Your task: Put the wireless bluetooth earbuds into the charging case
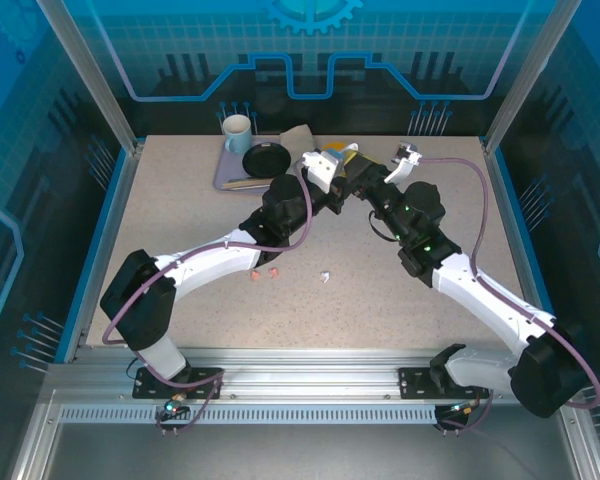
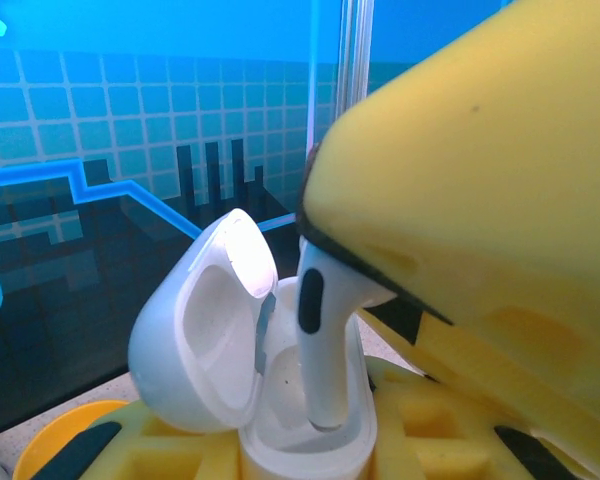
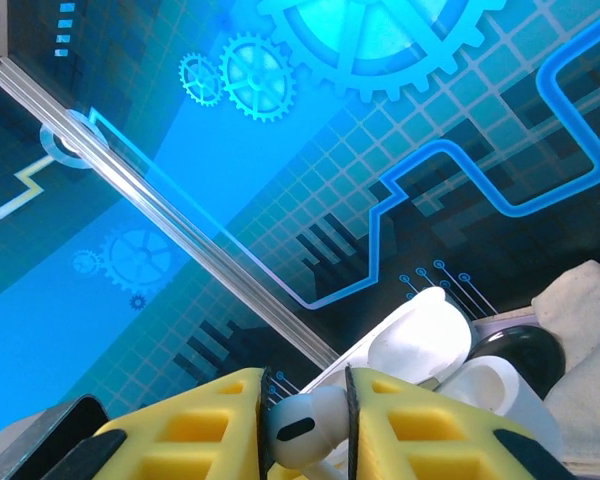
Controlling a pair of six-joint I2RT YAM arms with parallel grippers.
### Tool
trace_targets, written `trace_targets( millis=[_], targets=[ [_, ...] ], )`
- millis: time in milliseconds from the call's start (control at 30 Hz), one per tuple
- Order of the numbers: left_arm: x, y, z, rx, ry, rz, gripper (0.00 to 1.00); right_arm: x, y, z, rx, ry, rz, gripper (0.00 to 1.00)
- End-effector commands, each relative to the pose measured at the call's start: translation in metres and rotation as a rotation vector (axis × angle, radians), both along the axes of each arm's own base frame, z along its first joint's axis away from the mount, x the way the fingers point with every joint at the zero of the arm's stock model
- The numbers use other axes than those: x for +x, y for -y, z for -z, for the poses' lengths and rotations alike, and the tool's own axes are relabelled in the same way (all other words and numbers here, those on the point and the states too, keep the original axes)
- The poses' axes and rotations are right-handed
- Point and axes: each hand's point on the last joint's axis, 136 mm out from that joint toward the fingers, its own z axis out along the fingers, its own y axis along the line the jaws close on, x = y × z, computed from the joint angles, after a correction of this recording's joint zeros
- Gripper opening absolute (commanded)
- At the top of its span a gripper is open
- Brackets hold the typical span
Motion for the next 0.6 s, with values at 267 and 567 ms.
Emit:
trace_targets(
  millis=[267,567],
  targets=[
    [-0.011,0.002,-0.046,-0.073,0.081,0.037,0.00,-0.017,-0.014,0.008,-0.009,-0.007,-0.073,0.24],
    [-0.013,0.002,-0.048,-0.074,0.082,0.040,0.00,-0.015,-0.014,0.021,-0.022,-0.042,-0.067,0.24]
  ],
)
